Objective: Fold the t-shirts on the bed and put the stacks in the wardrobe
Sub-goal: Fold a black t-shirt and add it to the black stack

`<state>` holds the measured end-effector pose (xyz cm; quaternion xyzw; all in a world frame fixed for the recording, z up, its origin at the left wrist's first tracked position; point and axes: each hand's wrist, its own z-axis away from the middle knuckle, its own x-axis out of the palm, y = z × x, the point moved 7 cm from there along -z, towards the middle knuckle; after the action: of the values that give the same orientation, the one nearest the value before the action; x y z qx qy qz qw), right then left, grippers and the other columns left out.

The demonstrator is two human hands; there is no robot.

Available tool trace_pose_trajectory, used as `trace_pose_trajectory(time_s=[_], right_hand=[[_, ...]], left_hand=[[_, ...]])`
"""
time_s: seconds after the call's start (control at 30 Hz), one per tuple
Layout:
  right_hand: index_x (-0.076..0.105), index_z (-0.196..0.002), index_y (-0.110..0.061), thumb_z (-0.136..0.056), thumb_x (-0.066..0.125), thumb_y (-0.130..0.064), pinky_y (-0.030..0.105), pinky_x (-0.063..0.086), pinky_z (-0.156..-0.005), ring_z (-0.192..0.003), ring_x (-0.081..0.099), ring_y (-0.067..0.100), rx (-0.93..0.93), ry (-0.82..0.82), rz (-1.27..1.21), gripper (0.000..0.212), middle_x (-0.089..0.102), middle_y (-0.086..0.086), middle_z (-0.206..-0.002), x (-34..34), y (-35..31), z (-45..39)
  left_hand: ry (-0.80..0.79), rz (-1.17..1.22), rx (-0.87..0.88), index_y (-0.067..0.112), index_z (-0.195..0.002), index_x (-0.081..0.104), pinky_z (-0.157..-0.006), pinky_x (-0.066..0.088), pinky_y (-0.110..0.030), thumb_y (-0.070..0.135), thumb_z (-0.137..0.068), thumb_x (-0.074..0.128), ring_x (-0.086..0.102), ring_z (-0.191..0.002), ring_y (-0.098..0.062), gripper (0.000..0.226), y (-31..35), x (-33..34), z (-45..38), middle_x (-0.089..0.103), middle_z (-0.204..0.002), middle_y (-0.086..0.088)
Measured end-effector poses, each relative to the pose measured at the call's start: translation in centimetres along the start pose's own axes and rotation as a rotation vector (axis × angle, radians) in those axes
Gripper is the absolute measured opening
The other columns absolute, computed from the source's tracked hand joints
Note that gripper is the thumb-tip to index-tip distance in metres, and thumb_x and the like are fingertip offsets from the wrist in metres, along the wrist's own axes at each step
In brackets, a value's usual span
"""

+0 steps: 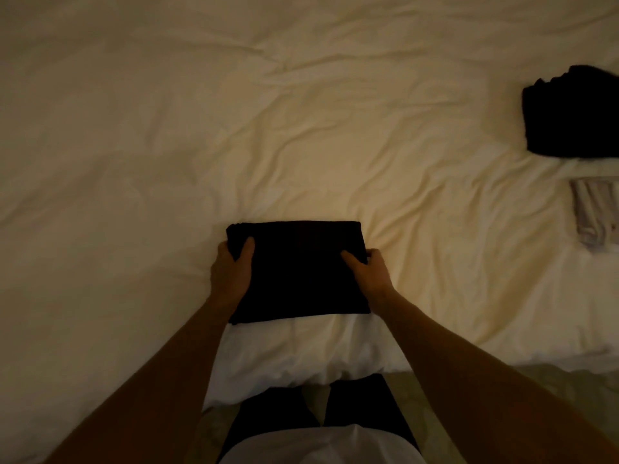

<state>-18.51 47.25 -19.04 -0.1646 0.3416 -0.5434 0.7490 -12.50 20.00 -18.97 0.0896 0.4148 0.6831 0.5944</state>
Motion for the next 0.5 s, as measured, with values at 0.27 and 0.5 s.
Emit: trace_pose_trajectory(time_s=[0.27, 0.5], right_hand=[[0.057, -0.119, -0.01, -0.089, 0.07, -0.01, 0.035, 0.059, -0.077, -0.093, 0.069, 0.026, 0.01, -0.184, -0.162, 0.033, 0.068, 0.012, -0.109, -1.4, -2.8, 2.0], [0.06, -0.119, -0.007, -0.088, 0.071, -0.011, 0.047, 0.057, -0.09, -0.099, 0.069, 0.032, -0.13, -0.139, -0.239, 0.033, 0.069, 0.015, -0.113, -5.5, -9.5, 5.7]], left_hand=[[-0.386, 0.376, -0.2, 0.008, -0.121, 0.066, -0.077, 0.059, -0.033, 0.049, -0.064, 0.087, 0.073, -0.093, -0.025, 0.073, 0.0, 0.9, 3.0, 0.074, -0.108, -0.011], [-0.387, 0.457, -0.036, 0.012, -0.126, 0.064, -0.076, 0.057, -0.033, 0.032, -0.088, 0.071, 0.073, -0.096, -0.025, 0.044, 9.3, -0.3, 6.2, 0.074, -0.11, -0.01]])
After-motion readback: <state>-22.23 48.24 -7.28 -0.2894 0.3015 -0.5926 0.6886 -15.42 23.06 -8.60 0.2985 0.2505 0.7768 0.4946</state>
